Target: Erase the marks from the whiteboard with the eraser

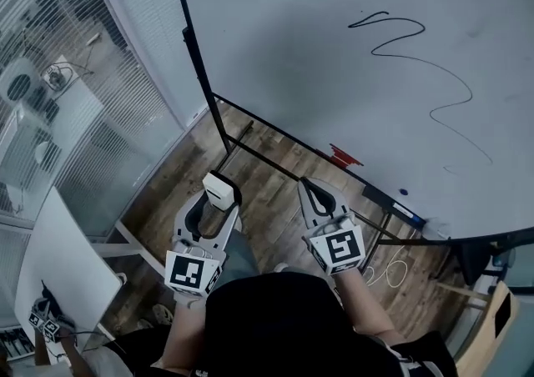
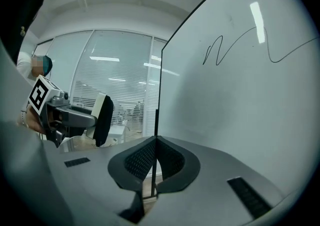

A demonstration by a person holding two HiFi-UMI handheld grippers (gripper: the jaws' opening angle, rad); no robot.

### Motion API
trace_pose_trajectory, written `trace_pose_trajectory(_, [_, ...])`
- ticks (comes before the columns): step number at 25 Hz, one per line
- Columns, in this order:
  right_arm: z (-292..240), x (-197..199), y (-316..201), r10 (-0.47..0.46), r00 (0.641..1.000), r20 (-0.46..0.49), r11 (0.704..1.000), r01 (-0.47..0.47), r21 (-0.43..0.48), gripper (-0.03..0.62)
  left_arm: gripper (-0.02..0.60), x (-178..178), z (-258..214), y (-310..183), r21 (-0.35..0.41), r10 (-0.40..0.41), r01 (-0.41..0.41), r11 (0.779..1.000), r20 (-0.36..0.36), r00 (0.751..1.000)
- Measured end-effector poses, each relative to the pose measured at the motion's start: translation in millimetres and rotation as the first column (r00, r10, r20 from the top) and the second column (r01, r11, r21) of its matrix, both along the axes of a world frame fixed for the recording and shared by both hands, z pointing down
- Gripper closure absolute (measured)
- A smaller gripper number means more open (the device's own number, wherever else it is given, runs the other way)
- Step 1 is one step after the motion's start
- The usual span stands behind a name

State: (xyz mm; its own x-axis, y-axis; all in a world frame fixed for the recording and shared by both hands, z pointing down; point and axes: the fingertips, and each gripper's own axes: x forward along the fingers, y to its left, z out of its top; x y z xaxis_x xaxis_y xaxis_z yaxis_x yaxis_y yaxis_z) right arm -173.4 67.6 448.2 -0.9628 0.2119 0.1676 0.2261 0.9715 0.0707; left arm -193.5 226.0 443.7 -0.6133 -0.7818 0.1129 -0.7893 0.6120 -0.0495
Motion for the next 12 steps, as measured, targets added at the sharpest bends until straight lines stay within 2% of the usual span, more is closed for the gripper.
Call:
trace_pose_trajectory(7, [-16.3,-101.7,-14.4,0.126,0.992,0.021,0.991,-0.126,0.037,0.568,0.324,-120.0,-9.4,-15.5,-0.007,0.123,-0.123,0.992,0.042,0.992])
trace_pose_trajectory(12, [-30.8,-157.7,-29.5,0.258,0.965,0.047,0.964,-0.260,0.054,0.568,0.324,-191.5,-28.3,-46.4,0.003,0.246,-0.247,0.969,0.085,0.966])
